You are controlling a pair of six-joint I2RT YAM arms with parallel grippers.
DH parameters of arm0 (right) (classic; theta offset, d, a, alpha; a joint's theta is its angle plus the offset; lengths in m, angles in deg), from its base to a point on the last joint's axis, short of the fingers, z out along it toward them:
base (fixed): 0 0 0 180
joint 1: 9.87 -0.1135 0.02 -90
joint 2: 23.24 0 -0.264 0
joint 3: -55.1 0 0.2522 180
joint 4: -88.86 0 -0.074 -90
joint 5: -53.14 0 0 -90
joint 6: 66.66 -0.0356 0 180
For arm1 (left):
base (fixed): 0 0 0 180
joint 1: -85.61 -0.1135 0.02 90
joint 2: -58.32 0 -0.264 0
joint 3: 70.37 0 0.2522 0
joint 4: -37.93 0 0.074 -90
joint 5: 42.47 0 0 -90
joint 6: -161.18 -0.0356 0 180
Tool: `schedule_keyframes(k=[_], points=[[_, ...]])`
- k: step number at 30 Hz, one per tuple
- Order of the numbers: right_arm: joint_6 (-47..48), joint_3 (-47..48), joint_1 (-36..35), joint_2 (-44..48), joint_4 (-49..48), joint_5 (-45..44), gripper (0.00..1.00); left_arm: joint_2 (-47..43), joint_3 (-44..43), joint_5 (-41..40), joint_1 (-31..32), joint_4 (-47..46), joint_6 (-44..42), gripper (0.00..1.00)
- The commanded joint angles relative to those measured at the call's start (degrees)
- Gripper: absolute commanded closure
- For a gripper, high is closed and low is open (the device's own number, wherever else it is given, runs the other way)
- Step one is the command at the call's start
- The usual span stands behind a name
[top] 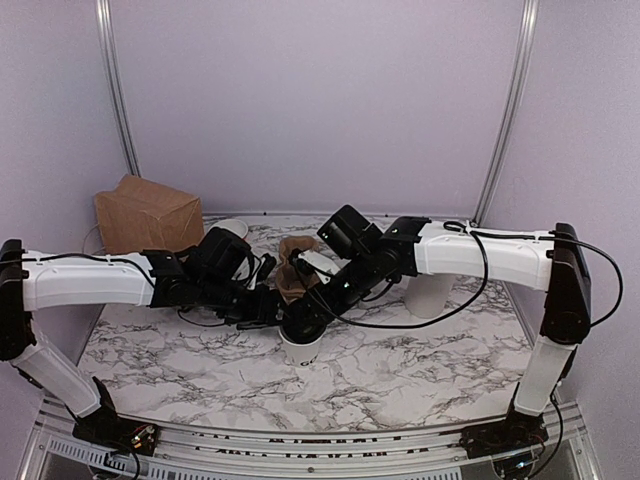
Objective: Pack the takeout coffee
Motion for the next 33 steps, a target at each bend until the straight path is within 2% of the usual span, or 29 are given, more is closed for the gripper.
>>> schedule_keyframes(k=[1,14,33], points=[[0.1,1.9,-0.7,-1.0,0.6,-0.7,0.5,-2.9,-0.1,-0.5,0.3,-0.6,-0.7,0.43],[-0.5,1.0,-0.7,-1.1,-0.7,0.2,0.51,-8.0,6.1,-2.6,0.1,0.3,0.8,0.47],[-2.9,-1.9,-0.7,-0.3,-4.1,1.4,0.5,-2.1,-0.1,-2.7,0.3,-1.0,-0.3,0.45]])
